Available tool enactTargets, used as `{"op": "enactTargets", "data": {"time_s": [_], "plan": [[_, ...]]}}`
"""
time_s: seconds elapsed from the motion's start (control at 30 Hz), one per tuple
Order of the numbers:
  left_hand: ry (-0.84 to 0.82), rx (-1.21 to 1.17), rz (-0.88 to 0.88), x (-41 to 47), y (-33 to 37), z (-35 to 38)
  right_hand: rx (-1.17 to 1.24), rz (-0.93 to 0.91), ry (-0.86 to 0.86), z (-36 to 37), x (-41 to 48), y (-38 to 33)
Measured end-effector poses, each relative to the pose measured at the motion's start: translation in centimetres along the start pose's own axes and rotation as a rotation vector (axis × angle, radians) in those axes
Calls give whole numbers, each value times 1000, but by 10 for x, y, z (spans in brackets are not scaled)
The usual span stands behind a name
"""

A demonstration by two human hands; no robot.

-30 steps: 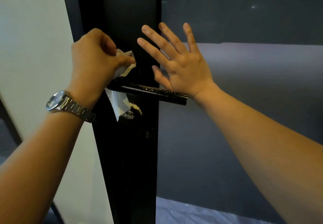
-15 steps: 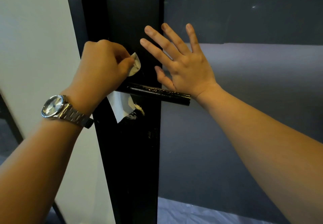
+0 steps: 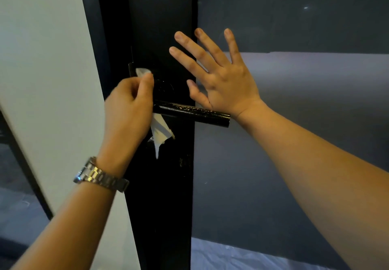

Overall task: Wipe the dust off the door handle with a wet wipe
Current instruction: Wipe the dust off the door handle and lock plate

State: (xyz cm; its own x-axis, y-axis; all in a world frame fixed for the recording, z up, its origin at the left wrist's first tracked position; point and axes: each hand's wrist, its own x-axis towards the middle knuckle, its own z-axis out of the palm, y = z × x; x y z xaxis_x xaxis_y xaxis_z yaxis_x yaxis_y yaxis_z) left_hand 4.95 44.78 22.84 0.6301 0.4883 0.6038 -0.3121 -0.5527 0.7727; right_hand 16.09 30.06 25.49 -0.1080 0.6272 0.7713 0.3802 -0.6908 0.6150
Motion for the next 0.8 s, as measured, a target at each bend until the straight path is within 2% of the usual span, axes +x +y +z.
{"op": "enactTargets", "data": {"time_s": [0.27,0.43,0.5,0.7,0.8], "plan": [[-7,-698,-380,-24,-3,18,-21,0,14,2,1,0],[16,-908,-491,-11,-14,6,-23,-2,10,3,0,0],[49,-787,-371,-6,-12,5,-20,-1,17,3,0,1],[-31,78,188,7,0,1,-22,-5,13,2,0,1],[-77,355,334,18,10,-6,-22,-2,10,2,0,1]]}}
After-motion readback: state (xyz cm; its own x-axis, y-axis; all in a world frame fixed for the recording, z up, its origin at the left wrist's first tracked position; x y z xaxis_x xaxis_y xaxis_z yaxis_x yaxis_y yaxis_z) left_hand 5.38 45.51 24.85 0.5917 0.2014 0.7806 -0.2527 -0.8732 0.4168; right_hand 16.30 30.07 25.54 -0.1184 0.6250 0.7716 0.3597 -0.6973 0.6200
